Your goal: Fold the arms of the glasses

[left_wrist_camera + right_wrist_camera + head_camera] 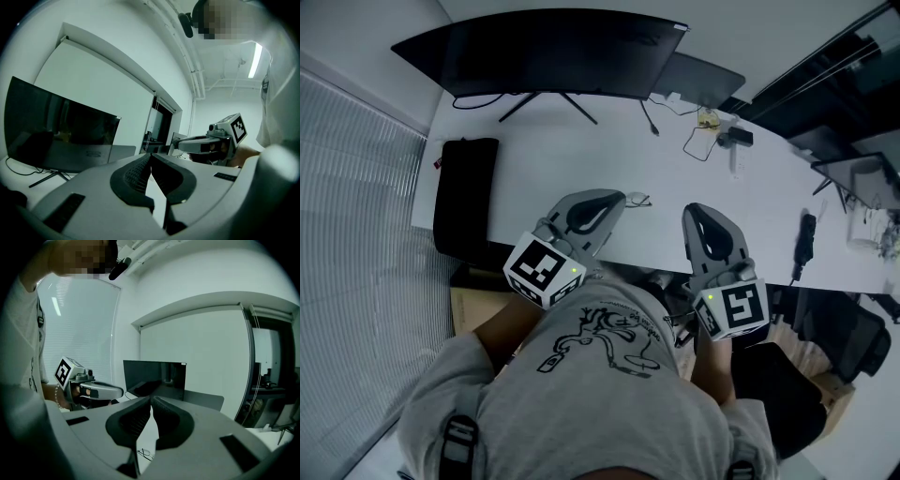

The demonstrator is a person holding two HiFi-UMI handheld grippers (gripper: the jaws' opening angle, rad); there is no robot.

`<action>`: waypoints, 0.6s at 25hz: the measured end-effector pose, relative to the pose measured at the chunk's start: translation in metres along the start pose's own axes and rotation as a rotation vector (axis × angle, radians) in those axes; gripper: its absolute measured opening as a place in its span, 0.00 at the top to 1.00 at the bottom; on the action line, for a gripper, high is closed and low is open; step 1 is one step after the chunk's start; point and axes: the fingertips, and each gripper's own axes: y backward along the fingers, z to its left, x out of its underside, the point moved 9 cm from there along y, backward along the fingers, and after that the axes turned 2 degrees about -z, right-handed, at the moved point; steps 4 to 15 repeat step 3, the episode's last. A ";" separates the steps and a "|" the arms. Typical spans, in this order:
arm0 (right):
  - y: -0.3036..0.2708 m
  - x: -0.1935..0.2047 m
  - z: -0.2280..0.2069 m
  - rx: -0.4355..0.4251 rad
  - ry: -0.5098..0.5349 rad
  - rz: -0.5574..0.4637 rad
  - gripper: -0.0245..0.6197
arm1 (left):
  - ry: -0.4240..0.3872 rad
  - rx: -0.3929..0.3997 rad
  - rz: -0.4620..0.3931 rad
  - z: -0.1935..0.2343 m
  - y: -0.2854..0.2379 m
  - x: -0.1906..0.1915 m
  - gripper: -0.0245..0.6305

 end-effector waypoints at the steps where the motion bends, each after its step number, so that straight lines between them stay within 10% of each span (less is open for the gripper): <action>1: 0.001 0.000 0.000 0.001 0.000 0.000 0.92 | 0.003 0.000 0.000 0.000 0.000 0.000 0.93; 15: 0.002 -0.001 0.000 0.003 0.000 0.002 0.92 | 0.008 0.001 0.000 -0.001 0.001 0.000 0.93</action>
